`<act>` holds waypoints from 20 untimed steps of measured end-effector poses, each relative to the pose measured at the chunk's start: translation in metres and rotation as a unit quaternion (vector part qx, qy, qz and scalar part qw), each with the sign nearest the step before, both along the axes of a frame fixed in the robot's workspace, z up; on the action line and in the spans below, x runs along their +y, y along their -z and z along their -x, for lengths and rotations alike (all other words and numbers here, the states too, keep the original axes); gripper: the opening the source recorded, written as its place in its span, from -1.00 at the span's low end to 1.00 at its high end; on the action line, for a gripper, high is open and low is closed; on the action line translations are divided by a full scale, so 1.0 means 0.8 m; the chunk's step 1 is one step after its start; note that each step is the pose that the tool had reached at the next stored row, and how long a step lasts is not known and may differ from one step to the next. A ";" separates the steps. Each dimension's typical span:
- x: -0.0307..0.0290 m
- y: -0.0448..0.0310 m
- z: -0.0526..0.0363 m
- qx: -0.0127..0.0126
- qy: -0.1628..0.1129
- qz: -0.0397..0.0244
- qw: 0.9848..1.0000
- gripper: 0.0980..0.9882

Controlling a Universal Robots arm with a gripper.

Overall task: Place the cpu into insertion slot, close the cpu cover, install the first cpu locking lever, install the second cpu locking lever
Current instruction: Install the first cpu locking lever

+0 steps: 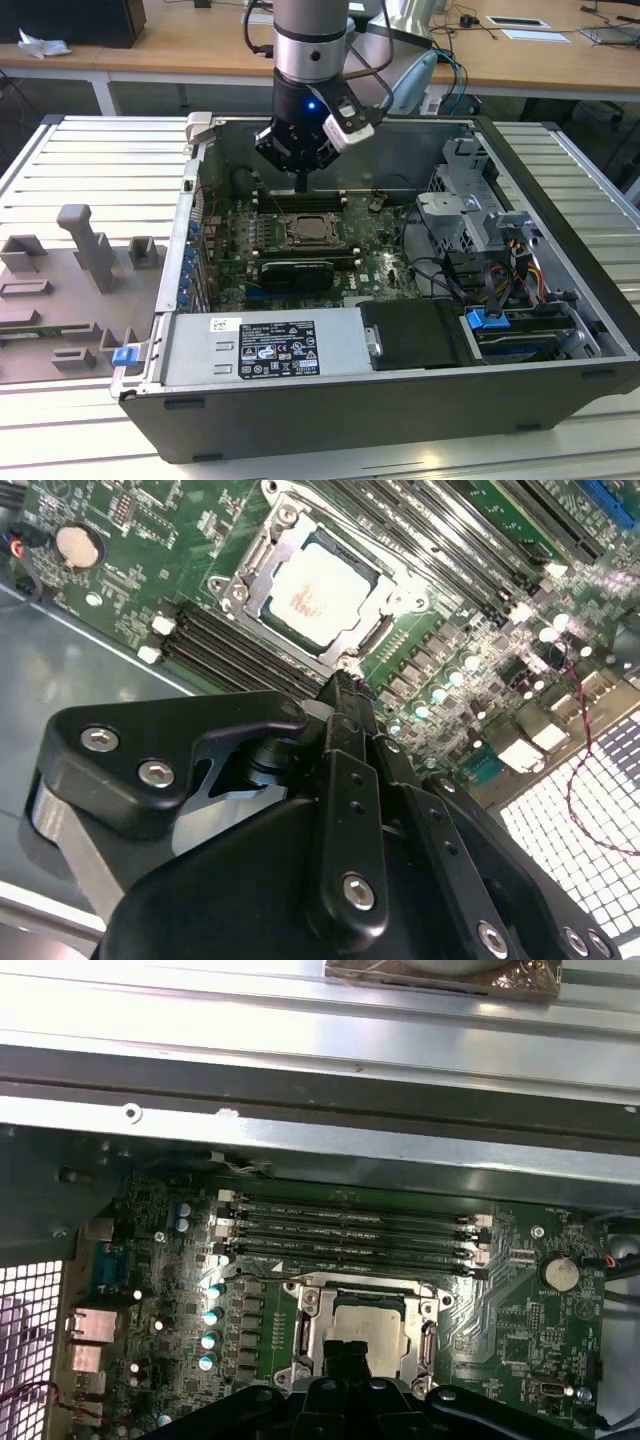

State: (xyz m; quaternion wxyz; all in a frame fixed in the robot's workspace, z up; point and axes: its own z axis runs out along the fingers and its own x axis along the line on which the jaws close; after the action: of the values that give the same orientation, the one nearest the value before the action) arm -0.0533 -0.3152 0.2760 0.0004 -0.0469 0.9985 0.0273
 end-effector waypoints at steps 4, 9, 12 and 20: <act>0.0007 0.0003 0.008 0.000 0.004 0.000 1.000 -0.98; 0.0011 0.0073 0.028 0.000 0.009 0.000 1.000 -0.98; 0.0011 0.0123 0.049 0.000 0.009 0.000 1.000 -0.98; 0.0074 0.0198 0.075 0.000 0.009 0.000 1.000 -0.98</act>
State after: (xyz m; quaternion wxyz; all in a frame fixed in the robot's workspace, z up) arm -0.1132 -0.3093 0.2602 0.0012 -0.0383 0.9989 0.0272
